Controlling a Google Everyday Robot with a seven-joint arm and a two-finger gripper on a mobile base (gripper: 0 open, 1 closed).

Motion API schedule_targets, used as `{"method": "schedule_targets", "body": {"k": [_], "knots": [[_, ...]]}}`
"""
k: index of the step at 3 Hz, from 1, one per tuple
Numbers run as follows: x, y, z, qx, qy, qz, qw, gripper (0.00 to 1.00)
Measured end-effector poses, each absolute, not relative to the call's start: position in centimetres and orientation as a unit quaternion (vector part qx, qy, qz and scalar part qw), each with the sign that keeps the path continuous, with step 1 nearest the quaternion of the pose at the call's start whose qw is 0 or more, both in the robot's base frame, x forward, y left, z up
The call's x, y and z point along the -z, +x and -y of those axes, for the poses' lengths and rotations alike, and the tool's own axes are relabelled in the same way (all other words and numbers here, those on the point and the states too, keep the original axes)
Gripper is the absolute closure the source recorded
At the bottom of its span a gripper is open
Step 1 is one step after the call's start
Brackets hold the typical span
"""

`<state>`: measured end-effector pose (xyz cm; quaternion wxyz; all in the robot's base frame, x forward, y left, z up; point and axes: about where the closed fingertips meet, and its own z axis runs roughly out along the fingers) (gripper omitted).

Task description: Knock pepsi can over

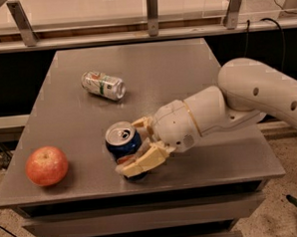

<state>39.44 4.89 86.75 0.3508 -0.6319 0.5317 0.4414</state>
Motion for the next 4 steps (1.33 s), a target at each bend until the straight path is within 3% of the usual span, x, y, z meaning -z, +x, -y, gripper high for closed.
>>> {"method": "schedule_targets", "body": {"k": [1,2,4], "knots": [[-88.8,41.8,-3.5,-0.363,-0.672,-0.574,0.295,0.97],[-91.7,43.2,-2.7,-0.279,-0.704,-0.608,0.238,0.97],[-89.2,41.9,-3.6,-0.134,-0.759,-0.634,0.055,0.93]]}}
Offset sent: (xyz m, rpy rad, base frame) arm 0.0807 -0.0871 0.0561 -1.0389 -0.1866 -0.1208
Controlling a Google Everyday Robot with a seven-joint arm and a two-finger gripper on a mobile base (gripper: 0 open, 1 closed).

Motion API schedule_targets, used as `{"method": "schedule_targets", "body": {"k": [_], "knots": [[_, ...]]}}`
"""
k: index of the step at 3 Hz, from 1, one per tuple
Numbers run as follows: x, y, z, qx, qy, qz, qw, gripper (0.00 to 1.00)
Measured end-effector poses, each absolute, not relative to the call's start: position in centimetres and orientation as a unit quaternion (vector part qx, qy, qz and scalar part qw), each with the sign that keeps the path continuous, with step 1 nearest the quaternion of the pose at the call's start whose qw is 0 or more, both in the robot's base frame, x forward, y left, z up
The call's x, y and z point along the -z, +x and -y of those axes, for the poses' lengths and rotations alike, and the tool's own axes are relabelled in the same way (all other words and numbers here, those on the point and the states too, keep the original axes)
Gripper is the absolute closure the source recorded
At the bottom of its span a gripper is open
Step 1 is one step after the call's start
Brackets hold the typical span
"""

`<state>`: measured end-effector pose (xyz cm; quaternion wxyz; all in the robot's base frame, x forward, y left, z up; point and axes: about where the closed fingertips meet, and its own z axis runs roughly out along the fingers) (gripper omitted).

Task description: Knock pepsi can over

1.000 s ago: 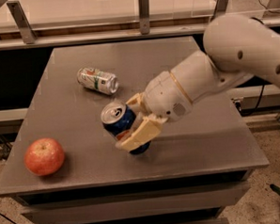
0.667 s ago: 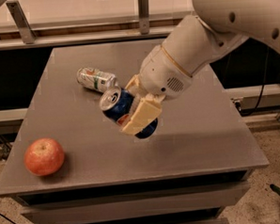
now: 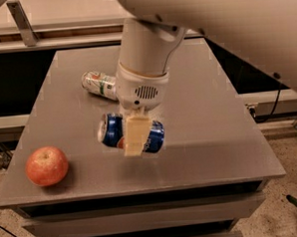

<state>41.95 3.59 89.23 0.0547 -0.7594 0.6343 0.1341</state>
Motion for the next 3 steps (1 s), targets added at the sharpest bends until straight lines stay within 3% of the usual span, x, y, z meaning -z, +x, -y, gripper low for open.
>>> {"method": "schedule_targets", "body": {"k": [2,3], "knots": [[-85.8,44.5,1.5,0.047,-0.752,-0.657,-0.033,0.93],[-86.4,46.2,3.3,0.086,-0.739,-0.668,-0.023,0.77]]}}
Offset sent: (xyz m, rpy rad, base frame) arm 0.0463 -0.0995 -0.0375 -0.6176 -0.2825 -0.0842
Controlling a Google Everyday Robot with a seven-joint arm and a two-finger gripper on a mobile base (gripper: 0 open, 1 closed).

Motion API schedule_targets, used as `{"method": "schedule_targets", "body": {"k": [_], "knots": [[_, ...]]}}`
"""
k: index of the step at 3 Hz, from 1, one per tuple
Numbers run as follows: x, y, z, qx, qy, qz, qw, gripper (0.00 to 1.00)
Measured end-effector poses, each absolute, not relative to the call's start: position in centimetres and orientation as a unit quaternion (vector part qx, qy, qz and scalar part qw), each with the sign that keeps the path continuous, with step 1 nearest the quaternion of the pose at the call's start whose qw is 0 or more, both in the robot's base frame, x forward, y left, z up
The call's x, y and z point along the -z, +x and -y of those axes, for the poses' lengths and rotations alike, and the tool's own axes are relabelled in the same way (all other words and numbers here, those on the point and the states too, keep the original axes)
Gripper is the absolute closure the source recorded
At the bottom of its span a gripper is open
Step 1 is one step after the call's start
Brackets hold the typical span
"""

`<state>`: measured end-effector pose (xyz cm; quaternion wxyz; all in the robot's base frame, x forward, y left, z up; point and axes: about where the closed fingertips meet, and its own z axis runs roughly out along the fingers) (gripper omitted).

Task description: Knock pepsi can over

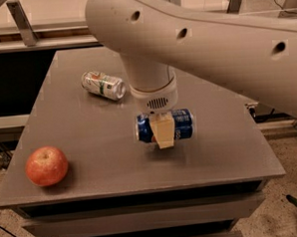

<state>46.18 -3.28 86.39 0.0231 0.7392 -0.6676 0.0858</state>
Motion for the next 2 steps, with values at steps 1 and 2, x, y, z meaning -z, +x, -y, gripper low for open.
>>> {"method": "schedule_targets", "body": {"k": [1,2], "knots": [[-86.2,47.4,4.0,-0.05,0.731,0.68,-0.012,0.54],[-86.2,46.5,2.9,-0.027,0.733,0.68,-0.017,0.31]]}}
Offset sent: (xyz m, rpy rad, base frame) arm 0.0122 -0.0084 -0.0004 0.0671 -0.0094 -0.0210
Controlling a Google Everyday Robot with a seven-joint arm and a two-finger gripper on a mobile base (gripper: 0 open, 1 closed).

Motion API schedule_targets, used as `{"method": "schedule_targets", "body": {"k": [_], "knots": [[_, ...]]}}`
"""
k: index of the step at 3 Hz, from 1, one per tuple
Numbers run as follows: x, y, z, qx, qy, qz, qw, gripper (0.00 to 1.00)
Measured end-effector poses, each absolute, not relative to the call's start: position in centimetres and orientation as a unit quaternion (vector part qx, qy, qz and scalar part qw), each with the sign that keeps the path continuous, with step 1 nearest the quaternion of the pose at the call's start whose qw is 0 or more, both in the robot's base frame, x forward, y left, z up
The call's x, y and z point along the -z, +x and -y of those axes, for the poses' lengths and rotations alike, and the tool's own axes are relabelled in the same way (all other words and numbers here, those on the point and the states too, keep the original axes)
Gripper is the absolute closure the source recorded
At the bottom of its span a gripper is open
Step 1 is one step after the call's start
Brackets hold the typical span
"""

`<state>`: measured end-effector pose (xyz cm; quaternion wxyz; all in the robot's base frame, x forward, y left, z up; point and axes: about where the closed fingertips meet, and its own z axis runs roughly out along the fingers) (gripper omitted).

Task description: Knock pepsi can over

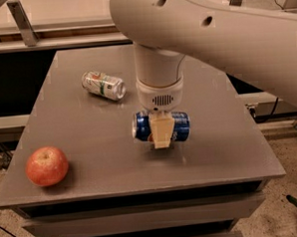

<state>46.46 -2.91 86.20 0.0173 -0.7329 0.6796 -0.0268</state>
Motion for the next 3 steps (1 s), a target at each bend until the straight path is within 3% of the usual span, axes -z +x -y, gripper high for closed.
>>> {"method": "schedule_targets", "body": {"k": [1,2,3], "knots": [[-86.37,46.69,3.05,0.035,-0.733,-0.68,0.021,0.07],[-86.48,46.73,3.01,0.036,-0.732,-0.68,0.024,0.0],[-86.48,46.73,3.01,0.036,-0.732,-0.68,0.024,0.0]]}}
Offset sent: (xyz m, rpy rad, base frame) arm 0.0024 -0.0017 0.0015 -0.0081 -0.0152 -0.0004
